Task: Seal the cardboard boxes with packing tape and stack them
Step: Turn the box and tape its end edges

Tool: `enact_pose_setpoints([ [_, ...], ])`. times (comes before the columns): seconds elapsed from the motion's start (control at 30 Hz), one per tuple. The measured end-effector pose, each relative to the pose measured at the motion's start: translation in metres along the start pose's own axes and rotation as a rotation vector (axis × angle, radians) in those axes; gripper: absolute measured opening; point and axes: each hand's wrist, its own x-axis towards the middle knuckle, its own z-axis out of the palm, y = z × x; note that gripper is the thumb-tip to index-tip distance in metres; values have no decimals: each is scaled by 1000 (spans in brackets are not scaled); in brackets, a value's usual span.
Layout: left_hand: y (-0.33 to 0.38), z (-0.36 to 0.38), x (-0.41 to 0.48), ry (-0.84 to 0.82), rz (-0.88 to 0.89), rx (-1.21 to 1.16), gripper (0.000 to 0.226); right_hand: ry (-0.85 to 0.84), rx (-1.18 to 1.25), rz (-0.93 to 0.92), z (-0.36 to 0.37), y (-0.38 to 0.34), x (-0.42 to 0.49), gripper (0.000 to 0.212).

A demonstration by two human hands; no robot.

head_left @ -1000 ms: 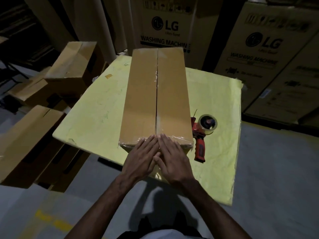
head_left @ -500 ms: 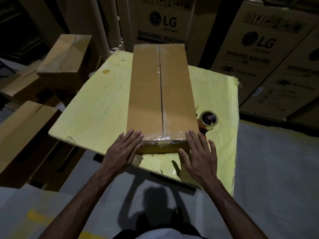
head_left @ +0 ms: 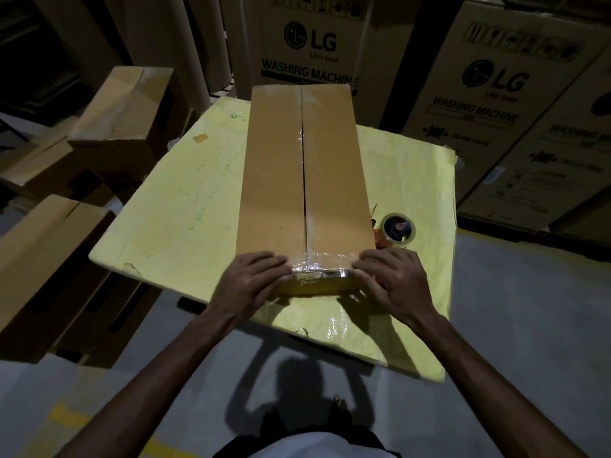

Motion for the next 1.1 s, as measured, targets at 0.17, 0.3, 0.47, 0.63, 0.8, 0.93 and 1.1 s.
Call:
enact_pose_setpoints([
  [0.17, 24, 16, 36, -121, 0, -54, 39, -140, 36, -129, 25, -24, 29, 24],
  [0.3, 26, 14, 41, -102, 11, -7, 34, -180, 46, -144, 29, -33, 47, 25],
  [0.47, 25, 3, 58, -224, -14, -66, 23, -372, 1, -296, 19, -35, 64, 21],
  [0.63, 26, 6, 70, -344, -54, -50, 30, -535, -16, -293, 11, -36, 80, 18],
  [0.8, 24, 0, 78, -423, -99, -34, 29, -573, 0, -246, 9, -33, 87, 21],
  [0.93, 8, -12, 69, -461, -151, -19, 31, -521, 123, -88, 3, -18, 77, 25],
  [1.1, -20, -37, 48, -407, -166, -14, 46, -448, 192, 4, -12, 12, 60, 27],
])
